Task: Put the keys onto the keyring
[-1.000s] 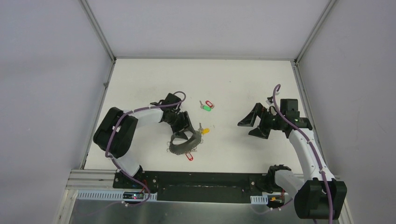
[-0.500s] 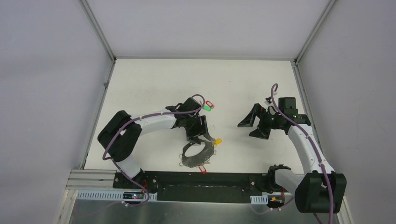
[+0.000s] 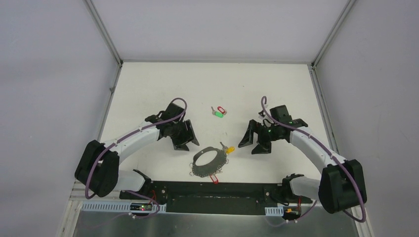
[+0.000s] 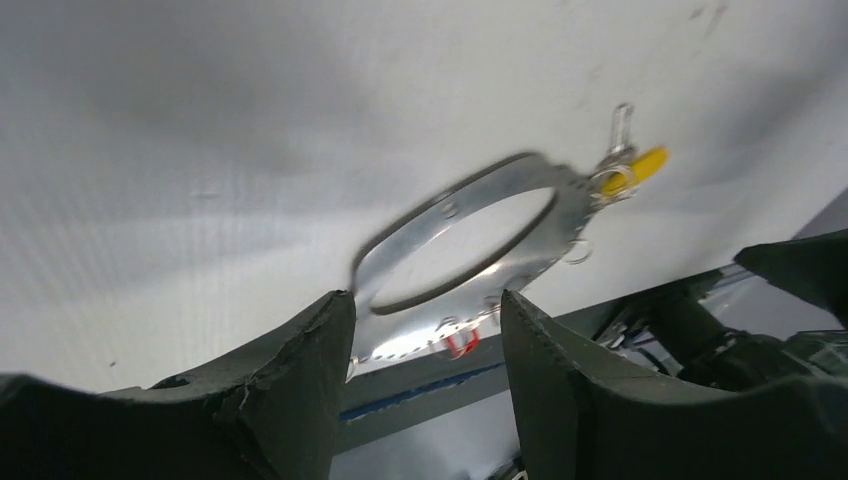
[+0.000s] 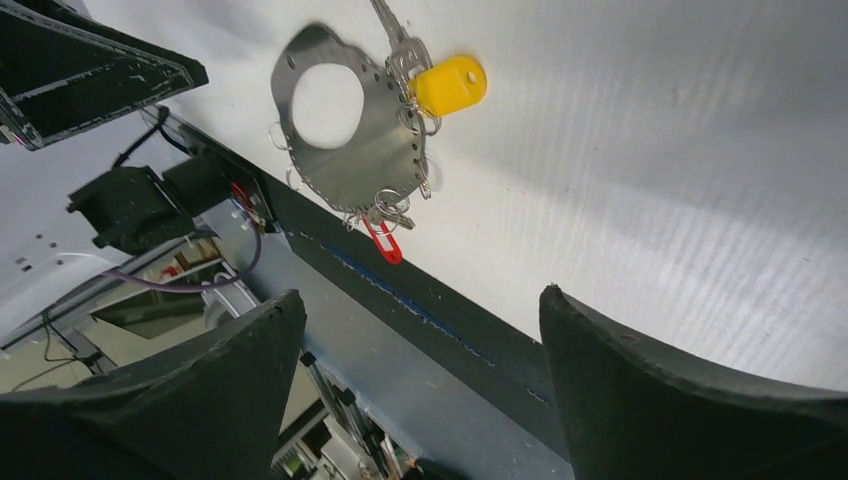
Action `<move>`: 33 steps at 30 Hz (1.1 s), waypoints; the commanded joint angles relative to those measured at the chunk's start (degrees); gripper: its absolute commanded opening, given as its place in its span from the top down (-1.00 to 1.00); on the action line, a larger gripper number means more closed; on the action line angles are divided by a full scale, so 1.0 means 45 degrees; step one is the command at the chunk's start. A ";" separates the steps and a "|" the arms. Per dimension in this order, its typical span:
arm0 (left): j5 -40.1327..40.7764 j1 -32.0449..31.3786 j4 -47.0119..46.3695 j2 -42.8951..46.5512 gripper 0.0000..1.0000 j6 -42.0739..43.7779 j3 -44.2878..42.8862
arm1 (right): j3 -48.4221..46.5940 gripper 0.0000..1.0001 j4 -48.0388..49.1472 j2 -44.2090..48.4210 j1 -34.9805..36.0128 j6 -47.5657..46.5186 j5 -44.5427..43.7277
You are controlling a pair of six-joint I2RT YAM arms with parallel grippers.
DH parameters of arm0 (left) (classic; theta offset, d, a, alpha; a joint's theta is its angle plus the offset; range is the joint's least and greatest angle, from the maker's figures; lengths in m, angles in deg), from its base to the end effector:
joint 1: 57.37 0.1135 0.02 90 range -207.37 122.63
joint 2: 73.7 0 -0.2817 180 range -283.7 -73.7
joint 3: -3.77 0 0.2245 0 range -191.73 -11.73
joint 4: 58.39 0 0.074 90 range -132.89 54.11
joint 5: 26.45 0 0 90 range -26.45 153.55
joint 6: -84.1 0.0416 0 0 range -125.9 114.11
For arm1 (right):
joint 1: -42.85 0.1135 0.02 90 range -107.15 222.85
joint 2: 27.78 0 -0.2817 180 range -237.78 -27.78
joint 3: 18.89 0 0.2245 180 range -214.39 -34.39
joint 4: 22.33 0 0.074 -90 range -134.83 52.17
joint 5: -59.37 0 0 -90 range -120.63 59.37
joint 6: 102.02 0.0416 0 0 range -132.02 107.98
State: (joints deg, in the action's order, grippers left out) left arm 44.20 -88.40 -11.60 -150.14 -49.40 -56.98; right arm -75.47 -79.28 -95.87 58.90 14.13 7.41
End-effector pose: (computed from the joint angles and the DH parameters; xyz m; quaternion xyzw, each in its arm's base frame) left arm 0.1835 -0.1265 0.2262 -0.0643 0.9562 -0.2719 0.0878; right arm 0.1602 0.0728 0.2307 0.0211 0.9305 0.3623 0.0496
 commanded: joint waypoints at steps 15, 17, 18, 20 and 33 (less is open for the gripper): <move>-0.0630 -0.1130 -0.0453 0.0842 -0.04 -0.1594 0.2861 | -0.0689 -0.20 0.4758 -0.5324 0.5085 0.3270 -0.1048; -0.0631 -0.1366 -0.0617 0.0541 -0.03 -0.1711 0.2699 | -0.1182 -0.06 0.4617 -0.5690 0.5085 0.3008 -0.1270; -0.0622 -0.1499 -0.0736 0.0420 -0.02 -0.1793 0.2621 | -0.1520 -0.02 0.4311 -0.5849 0.5085 0.2813 -0.1425; -0.0621 -0.1759 -0.1014 0.0222 -0.01 -0.1959 0.2479 | -0.2195 0.06 0.3845 -0.6127 0.5056 0.2458 -0.1736; -0.0590 -0.2353 -0.2182 0.0196 0.05 -0.2686 0.2809 | -0.2851 -0.02 0.1572 -0.5203 0.4832 0.1162 -0.4065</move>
State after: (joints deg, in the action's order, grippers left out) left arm 39.24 -98.65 -19.55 -151.30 -59.85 -45.31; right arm -88.93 -66.96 -124.55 81.05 22.26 -4.92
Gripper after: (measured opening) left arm 0.471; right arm 0.504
